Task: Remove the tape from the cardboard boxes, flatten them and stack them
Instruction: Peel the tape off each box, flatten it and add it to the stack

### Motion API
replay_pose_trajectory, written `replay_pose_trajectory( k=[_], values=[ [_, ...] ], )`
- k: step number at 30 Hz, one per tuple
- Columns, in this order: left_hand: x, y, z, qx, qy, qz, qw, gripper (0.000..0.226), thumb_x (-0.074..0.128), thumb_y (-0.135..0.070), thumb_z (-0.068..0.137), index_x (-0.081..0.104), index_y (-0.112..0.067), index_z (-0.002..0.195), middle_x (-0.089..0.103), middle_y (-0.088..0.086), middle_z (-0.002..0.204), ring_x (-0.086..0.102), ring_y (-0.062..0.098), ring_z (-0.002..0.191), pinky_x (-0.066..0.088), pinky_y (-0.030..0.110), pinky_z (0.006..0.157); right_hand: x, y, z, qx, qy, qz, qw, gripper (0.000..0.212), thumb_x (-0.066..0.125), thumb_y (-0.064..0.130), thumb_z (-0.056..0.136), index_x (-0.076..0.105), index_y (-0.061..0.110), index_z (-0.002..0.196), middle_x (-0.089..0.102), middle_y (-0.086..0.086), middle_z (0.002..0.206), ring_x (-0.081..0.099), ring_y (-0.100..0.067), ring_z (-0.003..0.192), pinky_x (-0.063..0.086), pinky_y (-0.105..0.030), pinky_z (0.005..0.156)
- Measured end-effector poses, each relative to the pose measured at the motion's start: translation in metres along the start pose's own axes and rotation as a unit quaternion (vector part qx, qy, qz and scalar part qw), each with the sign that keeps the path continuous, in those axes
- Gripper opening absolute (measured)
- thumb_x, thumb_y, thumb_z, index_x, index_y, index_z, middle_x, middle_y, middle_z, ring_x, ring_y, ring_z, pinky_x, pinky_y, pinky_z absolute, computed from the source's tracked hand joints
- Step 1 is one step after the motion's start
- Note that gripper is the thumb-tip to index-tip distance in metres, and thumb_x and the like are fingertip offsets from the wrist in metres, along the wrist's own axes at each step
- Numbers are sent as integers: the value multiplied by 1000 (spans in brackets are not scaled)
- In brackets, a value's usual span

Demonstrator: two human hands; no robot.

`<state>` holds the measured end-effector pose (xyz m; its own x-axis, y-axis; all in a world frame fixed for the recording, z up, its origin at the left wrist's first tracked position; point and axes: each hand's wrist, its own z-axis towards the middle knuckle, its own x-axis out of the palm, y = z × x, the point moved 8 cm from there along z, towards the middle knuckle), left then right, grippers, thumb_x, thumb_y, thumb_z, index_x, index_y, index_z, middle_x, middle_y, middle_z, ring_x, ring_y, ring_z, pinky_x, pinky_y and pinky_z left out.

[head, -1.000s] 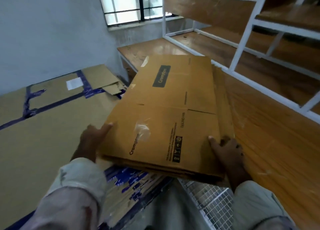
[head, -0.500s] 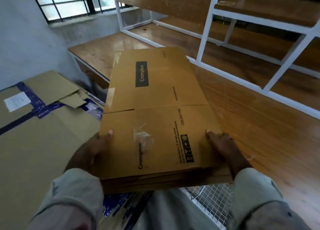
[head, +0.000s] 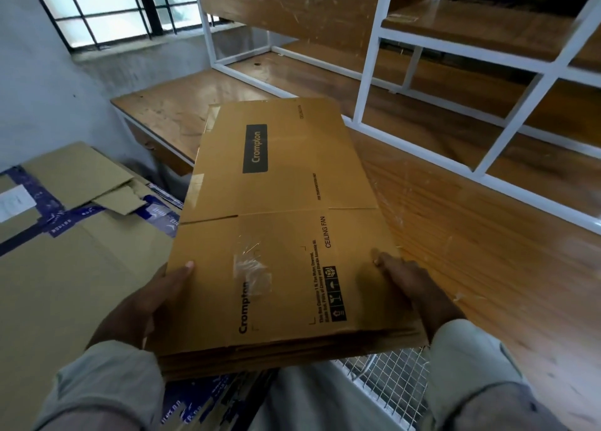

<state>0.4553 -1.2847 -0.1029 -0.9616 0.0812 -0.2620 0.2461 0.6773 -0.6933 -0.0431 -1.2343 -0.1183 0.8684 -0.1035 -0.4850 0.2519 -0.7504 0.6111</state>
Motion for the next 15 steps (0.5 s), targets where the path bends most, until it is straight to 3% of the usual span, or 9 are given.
replay_pose_trajectory(
  k=[2,4,7,9,12,15],
  values=[
    [0,3,-4,-20,2,-4,1000,96,76,-70,72,37,-32,151,49,13,146,49,42,128,36,64,111,-5,-1,5,27,8,58,998,150,70,97,21,52,19,147,49,-13,151,52,-41,127,46,-50,101],
    [4,5,-7,-39,16,9,999,92,73,-69,76,40,-26,151,52,14,138,50,41,125,37,61,112,-8,1,9,30,22,88,995,152,76,94,22,47,19,151,49,-12,152,54,-40,127,45,-50,95],
    [9,3,-13,-45,18,-6,999,92,72,-70,77,42,-22,150,55,18,135,53,43,121,41,59,108,-3,13,3,29,61,79,995,134,76,92,41,49,18,150,51,-13,150,54,-38,125,43,-49,97],
    [13,2,-13,-36,6,-20,999,96,75,-73,71,46,-21,146,59,17,133,57,42,117,44,57,103,-4,19,0,31,72,71,994,112,73,83,64,49,16,150,50,-15,151,53,-35,119,38,-45,95],
    [30,5,-27,-26,10,-60,998,81,75,-66,76,54,-18,138,68,15,119,63,39,107,50,49,90,-24,21,-3,36,62,56,996,97,69,72,81,42,14,153,44,-17,155,46,-39,133,35,-46,96],
    [49,17,-34,-27,7,-87,996,105,86,-76,50,58,-23,136,70,15,123,65,40,113,46,57,105,-55,24,4,17,25,40,999,102,72,70,79,34,17,156,41,-17,157,42,-42,137,35,-52,108]
  ],
)
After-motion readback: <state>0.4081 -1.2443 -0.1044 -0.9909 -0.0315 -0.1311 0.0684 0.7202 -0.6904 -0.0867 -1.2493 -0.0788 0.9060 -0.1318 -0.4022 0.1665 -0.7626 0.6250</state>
